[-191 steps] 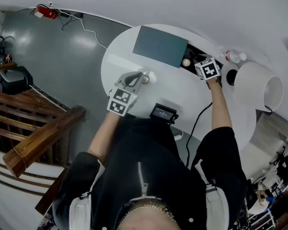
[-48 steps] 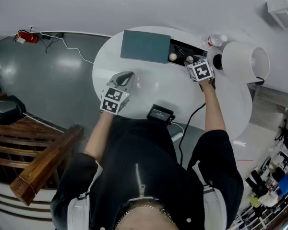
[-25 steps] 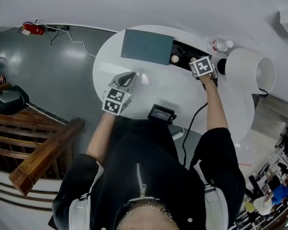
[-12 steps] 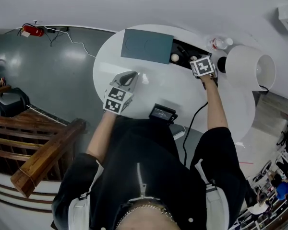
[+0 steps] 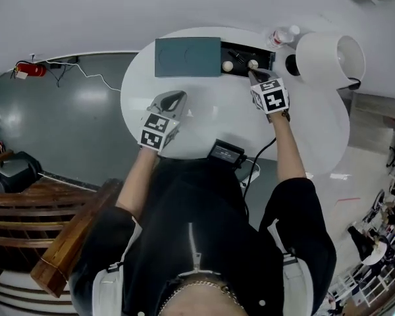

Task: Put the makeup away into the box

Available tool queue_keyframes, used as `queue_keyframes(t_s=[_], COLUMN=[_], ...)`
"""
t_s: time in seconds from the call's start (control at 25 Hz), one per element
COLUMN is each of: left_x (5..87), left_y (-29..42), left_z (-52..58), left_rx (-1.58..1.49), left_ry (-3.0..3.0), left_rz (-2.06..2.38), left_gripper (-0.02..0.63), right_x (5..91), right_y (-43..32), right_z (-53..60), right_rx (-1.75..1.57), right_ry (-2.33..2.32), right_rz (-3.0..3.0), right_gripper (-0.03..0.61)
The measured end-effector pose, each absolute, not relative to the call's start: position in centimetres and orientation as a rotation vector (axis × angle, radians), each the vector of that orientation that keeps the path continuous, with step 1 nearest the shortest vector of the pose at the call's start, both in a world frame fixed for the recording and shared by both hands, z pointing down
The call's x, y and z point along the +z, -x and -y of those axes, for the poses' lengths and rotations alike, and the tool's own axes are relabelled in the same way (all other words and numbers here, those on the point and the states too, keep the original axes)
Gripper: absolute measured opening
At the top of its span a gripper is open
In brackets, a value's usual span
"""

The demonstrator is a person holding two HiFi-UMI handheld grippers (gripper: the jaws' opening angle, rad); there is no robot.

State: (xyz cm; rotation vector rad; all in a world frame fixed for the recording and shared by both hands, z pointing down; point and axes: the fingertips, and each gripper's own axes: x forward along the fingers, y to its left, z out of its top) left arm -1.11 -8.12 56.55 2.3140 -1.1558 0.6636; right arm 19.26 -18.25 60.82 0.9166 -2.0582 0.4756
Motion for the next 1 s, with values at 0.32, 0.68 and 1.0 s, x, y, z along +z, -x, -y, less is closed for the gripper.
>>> queue_keyframes(t_s=[0.32,0.68,1.0], left_x=[55.5,55.0,54.4], left_y=[0.4,1.2,1.4], left_z=[7.1,4.8,2.0], left_rx=[0.645,0.627,0.621], left_ry=[-2.425,-2.494,-2.552], left_rz=[1.083,1.036,0.996], left_gripper=[0.015,0.015,0.015], right_x=[58.4,57.8,56.7], right_y=[-18.9,-17.6,-16.6], right_z=[13.6,8.5,4.7], right_rx=[0.445,0.434,0.403], right_ry=[-1.109,-1.187,-1.247], right_rz=[2.109,2.097,2.094], right_gripper=[0.005,0.005,0.005])
